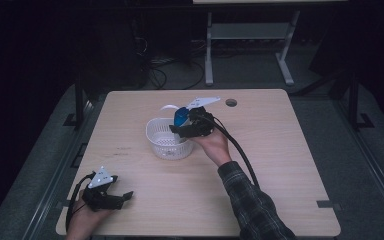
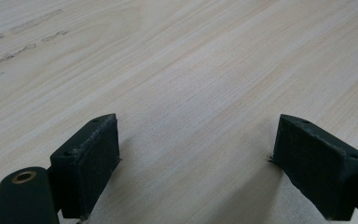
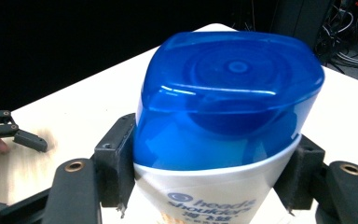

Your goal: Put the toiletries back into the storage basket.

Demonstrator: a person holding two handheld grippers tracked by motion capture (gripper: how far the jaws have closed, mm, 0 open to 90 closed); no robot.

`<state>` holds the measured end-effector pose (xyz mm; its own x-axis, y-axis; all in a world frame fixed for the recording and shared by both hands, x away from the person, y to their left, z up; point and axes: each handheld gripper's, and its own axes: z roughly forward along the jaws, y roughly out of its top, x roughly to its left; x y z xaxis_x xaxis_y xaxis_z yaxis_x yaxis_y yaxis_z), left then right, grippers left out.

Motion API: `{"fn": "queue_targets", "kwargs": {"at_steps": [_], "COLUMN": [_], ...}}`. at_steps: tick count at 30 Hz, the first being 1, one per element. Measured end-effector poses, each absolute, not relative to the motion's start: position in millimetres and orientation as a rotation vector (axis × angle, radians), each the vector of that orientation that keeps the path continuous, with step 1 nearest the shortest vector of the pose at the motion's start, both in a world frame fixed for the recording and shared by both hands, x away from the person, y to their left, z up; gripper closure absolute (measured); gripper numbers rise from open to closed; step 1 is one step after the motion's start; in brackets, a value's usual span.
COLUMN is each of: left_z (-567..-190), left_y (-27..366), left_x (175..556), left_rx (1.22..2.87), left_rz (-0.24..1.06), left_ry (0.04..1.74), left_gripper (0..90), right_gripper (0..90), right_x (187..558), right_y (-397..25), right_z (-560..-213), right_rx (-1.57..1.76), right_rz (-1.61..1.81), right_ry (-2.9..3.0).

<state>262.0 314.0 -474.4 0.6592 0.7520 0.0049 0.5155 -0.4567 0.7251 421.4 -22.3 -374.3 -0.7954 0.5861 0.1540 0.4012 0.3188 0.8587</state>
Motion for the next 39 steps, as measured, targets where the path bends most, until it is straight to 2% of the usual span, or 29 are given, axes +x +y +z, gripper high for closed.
{"fn": "queue_targets", "kwargs": {"at_steps": [23, 28, 39], "left_z": [-474, -474, -474], "left_y": [314, 313, 312], "left_x": [262, 263, 264], "left_rx": [2.164, 2.165, 2.163], "left_rz": [0.426, 0.424, 0.424], "left_ry": [0.974, 0.973, 0.974], "left_gripper": [13.5, 13.5, 13.5], "right_gripper": [32.2, 19.4, 18.0], "right_x": [421, 419, 396], "right_y": [-21, -23, -60], "right_z": [-391, -390, -379], "right_rx": [0.927, 0.958, 0.952], "right_rz": [1.389, 1.37, 1.423], "right_ry": [2.425, 2.448, 2.377]}}
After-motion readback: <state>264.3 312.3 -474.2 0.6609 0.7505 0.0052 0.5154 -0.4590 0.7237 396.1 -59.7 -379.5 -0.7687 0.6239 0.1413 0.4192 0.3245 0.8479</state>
